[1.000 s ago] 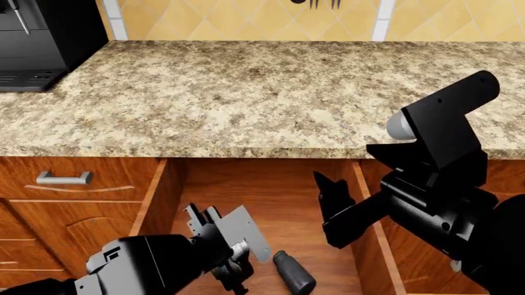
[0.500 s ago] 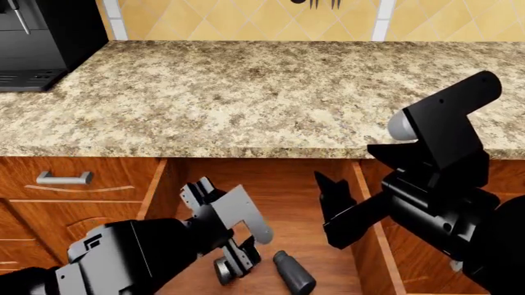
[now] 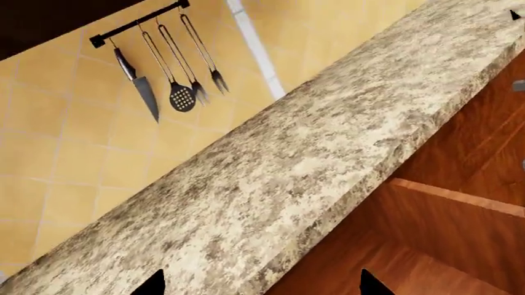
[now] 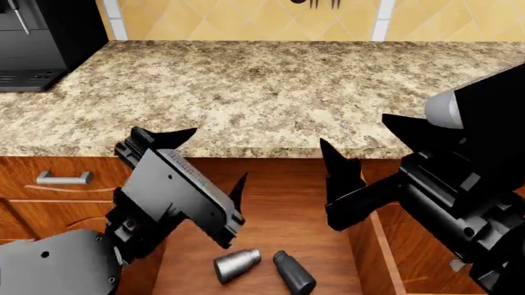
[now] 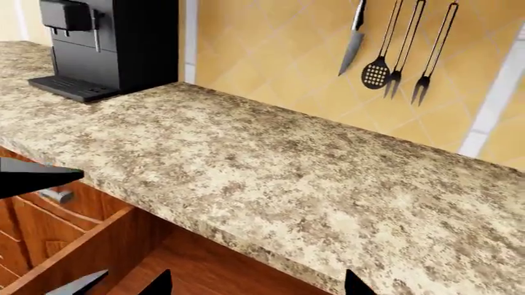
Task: Pick and place the shaker into the drawer. Then close the cabinet.
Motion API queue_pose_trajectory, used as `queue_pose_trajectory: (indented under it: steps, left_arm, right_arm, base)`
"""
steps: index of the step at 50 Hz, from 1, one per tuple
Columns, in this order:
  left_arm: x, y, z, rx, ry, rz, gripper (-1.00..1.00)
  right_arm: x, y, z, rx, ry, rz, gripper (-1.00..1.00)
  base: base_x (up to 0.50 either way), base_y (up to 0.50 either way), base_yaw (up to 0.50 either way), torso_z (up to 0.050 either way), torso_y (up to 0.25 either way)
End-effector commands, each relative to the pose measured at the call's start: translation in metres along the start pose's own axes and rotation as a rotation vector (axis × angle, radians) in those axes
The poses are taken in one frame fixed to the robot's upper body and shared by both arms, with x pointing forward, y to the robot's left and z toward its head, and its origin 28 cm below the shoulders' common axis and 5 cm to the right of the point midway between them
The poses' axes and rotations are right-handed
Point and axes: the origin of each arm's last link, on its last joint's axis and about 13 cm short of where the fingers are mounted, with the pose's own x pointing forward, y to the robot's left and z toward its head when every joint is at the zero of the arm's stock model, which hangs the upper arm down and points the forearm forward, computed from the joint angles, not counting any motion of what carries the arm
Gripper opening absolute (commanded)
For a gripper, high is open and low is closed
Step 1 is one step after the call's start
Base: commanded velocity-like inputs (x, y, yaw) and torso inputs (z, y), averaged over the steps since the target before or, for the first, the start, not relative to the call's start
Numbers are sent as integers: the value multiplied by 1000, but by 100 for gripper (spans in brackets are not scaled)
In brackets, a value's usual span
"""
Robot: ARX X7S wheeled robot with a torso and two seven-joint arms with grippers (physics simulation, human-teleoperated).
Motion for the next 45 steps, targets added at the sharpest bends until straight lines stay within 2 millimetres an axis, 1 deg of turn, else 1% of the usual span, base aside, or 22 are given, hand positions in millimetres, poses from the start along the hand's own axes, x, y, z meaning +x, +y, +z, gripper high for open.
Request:
queue_pose_trajectory:
  steps: [1, 4, 7, 11, 15, 17, 20, 25, 29, 35, 45]
  left_arm:
    - [-37, 10, 27, -87, -317, 409, 100]
    - [-45, 8, 29, -104, -381, 534, 100]
    - [-49, 2, 26, -115, -417, 602, 100]
    - [-53, -5, 24, -137, -490, 651, 100]
    - [-56, -8, 22, -151, -559, 674, 100]
    - [-58, -7, 22, -161, -591, 686, 100]
    - [-61, -8, 22, -155, -622, 695, 100]
    - [-62, -7, 20, -163, -632, 708, 100]
    - [-63, -9, 18, -175, -636, 714, 100]
    - [-67, -17, 22, -170, -667, 701, 100]
    - [-68, -18, 23, -179, -681, 687, 100]
  right_arm:
    - [-16, 9, -10, 3, -134, -42, 100]
    - [-22, 12, -17, 8, -171, -62, 100]
    - [-26, 17, -25, 6, -220, -82, 100]
    - [-29, 18, -33, 24, -295, -98, 100]
    - [-35, 26, -49, 31, -359, -116, 100]
    - [-37, 28, -53, 46, -388, -125, 100]
    - [-43, 31, -53, 75, -444, -122, 100]
    - [-48, 33, -49, 58, -512, -159, 100]
    - [-51, 31, -50, 59, -518, -175, 100]
    - [-55, 30, -52, 67, -526, -175, 100]
    - [-54, 28, -49, 32, -529, -181, 100]
  base:
    - [-309, -3, 0, 0, 0]
    - [-475, -5, 0, 0, 3]
    - [-500, -5, 0, 0, 0]
    - [-500, -5, 0, 0, 0]
    - [-500, -5, 0, 0, 0]
    - [-500, -5, 0, 0, 0]
    - [-465, 252, 0, 0, 0]
    - [-48, 500, 0, 0, 0]
    - [-5, 500, 0, 0, 0]
    - [-5, 500, 0, 0, 0]
    - [-5, 500, 0, 0, 0]
